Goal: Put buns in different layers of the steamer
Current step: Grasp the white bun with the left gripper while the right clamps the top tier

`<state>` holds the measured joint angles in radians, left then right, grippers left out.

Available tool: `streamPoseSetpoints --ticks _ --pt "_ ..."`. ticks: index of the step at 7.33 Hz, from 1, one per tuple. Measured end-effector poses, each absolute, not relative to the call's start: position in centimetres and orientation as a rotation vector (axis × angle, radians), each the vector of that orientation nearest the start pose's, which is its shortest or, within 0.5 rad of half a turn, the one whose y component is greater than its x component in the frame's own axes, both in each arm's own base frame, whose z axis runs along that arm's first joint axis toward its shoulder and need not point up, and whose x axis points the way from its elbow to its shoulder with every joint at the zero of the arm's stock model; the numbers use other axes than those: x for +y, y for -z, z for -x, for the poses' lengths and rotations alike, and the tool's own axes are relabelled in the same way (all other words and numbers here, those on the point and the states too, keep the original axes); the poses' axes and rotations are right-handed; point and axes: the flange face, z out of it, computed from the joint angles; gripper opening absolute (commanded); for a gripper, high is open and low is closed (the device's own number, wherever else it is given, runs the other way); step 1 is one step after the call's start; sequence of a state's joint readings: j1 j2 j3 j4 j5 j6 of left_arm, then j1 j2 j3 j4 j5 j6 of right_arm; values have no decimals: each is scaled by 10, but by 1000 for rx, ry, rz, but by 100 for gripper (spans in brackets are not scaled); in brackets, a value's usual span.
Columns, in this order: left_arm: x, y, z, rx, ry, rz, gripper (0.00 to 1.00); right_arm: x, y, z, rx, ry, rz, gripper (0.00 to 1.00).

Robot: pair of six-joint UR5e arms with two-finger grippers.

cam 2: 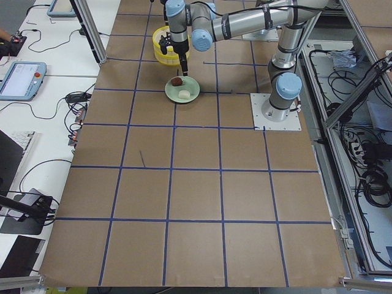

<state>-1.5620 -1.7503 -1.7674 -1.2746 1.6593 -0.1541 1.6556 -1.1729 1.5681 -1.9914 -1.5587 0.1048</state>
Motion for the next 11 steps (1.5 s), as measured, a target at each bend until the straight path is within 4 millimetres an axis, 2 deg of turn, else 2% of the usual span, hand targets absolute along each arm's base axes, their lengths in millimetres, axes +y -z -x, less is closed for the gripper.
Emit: streamPoseSetpoints --ticks 1,2,3,5,7,8,9,10,11 --pt "-551 -302 119 3041 -84 193 98 -614 -295 -187 3131 30 -50 90" --pt "-563 -279 119 3044 -80 146 94 -612 -287 -187 3134 16 -55 20" --pt "-567 -263 119 3046 -93 124 89 -610 -283 -187 3133 2 -58 17" --pt "-556 -229 119 3045 -124 110 98 -608 -279 -188 3128 -18 -75 8" --pt "-542 -207 119 3043 -136 90 100 -605 -275 -187 3128 -30 -102 5" --pt "-537 -202 118 3042 -154 62 93 -604 -276 -187 3126 -25 -114 5" --pt "-533 -197 117 3042 -172 44 75 -604 -277 -187 3128 -26 -120 5" --pt "-529 -193 117 3042 -186 40 42 -602 -283 -186 3134 -26 -121 5" --pt "-525 -189 117 3042 -198 40 11 -597 -298 -183 3136 -21 -116 5"
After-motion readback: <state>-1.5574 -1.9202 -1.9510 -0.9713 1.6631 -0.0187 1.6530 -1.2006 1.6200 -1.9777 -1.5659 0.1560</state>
